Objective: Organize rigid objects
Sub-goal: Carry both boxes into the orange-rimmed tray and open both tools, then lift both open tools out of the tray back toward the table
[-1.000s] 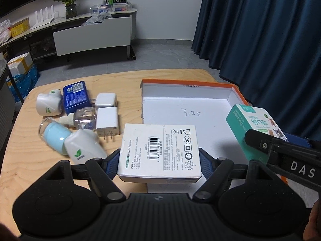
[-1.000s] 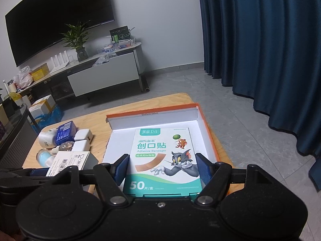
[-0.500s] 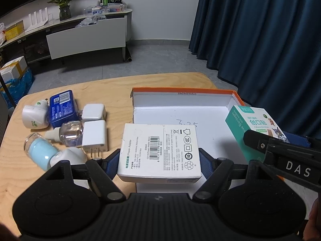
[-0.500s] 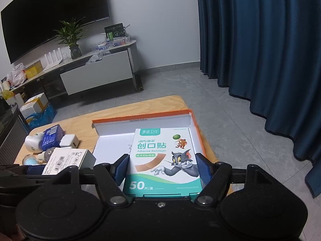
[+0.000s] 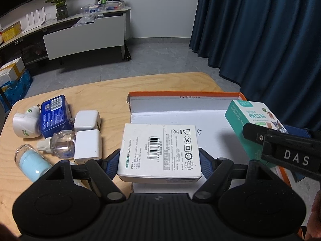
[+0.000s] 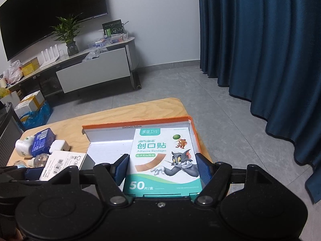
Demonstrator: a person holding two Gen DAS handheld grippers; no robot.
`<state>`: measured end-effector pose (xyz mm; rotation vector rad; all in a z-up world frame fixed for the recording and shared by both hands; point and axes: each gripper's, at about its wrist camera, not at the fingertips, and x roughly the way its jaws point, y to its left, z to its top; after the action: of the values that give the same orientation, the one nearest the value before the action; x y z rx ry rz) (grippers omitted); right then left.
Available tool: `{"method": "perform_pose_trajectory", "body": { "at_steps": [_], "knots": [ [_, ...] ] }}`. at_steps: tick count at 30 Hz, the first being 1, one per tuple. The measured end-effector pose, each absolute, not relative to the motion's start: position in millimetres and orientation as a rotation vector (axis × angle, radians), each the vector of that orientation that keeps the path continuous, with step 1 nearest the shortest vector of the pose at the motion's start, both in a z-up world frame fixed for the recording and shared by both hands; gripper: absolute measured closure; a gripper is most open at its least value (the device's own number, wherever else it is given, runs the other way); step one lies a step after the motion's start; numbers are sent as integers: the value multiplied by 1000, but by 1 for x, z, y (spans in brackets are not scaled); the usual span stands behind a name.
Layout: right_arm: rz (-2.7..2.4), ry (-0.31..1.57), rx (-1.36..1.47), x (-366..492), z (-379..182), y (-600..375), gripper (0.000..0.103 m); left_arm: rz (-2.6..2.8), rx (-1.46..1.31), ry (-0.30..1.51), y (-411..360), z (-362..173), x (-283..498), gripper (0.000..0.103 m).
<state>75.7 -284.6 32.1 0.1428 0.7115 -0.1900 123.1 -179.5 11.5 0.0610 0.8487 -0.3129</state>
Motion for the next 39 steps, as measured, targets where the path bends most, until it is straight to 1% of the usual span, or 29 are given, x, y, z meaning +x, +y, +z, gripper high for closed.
{"method": "perform_pose_trajectory", "body": {
  "at_steps": [19, 21, 28, 30, 31, 32, 39],
  "knots": [
    [-216, 708, 123, 108, 19, -298, 19, -321, 56, 875, -190, 3, 148, 24],
    [-221, 697, 128, 106, 21, -300, 15, -324, 53, 880, -193, 1, 152, 24],
    [-265, 624, 173, 79, 37, -309, 15, -365, 11, 889, -203, -6, 160, 24],
    [-273, 613, 171, 72, 41, -310, 15, -422, -28, 894, -207, -7, 160, 20],
    [-279, 611, 164, 69, 42, -309, 15, -433, -30, 901, -209, -7, 159, 10],
    [-282, 607, 159, 67, 43, -308, 15, -438, -24, 898, -211, -7, 157, 7],
    [-255, 606, 164, 51, 49, -295, 15, -375, 4, 910, -198, 3, 141, 4]
  ]
}}
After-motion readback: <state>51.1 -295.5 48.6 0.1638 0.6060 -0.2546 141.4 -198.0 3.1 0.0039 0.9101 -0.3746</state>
